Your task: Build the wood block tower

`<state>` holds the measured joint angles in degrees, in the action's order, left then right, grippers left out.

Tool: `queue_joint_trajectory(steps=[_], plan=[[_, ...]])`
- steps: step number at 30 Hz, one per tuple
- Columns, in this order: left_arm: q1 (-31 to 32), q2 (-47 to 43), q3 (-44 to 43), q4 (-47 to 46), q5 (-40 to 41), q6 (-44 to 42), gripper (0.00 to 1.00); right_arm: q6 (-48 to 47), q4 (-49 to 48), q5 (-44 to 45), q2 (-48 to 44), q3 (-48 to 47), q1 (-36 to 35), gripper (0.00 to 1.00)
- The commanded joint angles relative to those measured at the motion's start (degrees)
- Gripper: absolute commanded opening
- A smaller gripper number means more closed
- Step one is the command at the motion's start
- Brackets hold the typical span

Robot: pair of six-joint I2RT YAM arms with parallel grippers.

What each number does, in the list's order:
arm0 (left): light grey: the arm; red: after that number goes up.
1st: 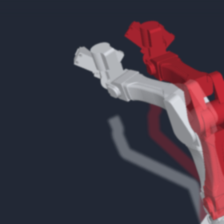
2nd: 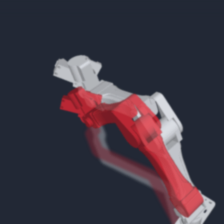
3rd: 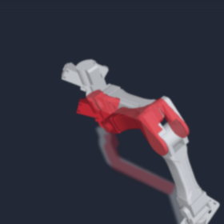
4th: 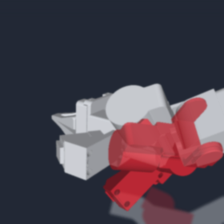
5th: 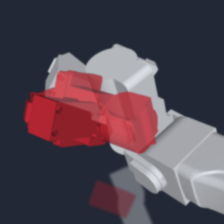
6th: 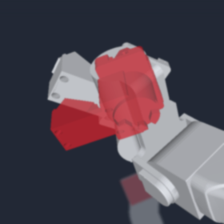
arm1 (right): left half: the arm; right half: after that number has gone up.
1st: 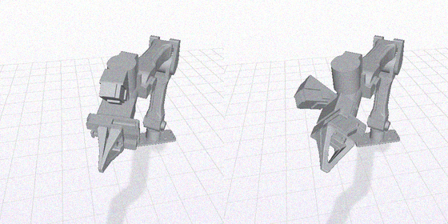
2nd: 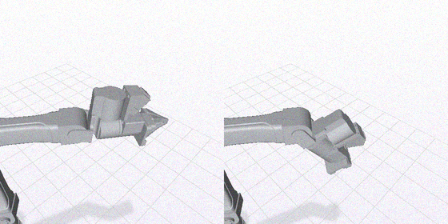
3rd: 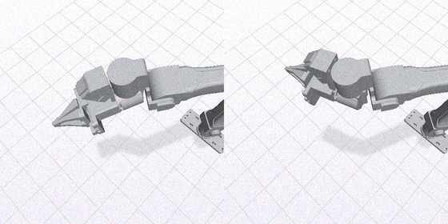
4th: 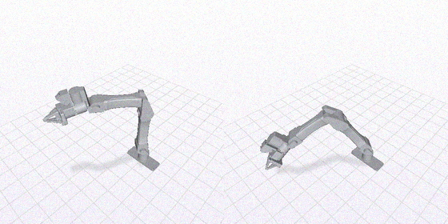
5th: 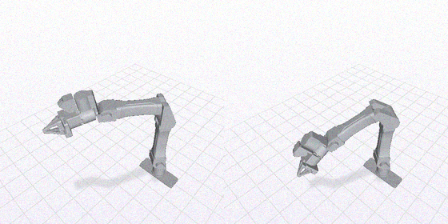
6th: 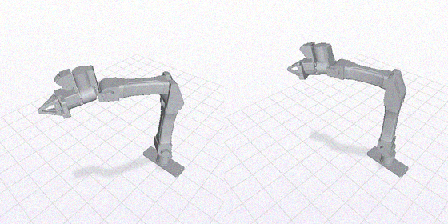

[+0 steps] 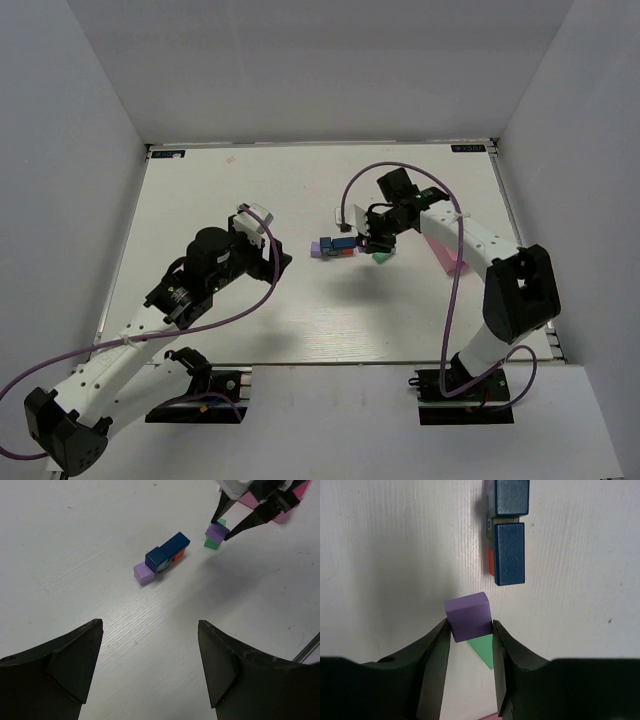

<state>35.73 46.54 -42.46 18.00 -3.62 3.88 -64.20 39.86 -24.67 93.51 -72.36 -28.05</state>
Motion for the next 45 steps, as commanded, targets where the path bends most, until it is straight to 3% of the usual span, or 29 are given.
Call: queue_joint_trajectory(steps=[1, 18, 45], plan=[[-0.31, -1.19, -1.31, 0.28, 0.54, -0.19, 0.86, 6.72, -3.03, 4.17, 2.19, -3.66, -1.82, 0.00], [-0.31, -1.72, -1.31, 0.28, 1.68, -0.19, 0.86, 15.95, -8.83, 17.19, 10.81, -9.29, -9.65, 0.00], [-0.31, -3.30, -1.31, 0.28, 2.83, -0.19, 0.86, 19.56, -12.00, 20.71, 13.80, -9.38, -12.29, 0.00]])
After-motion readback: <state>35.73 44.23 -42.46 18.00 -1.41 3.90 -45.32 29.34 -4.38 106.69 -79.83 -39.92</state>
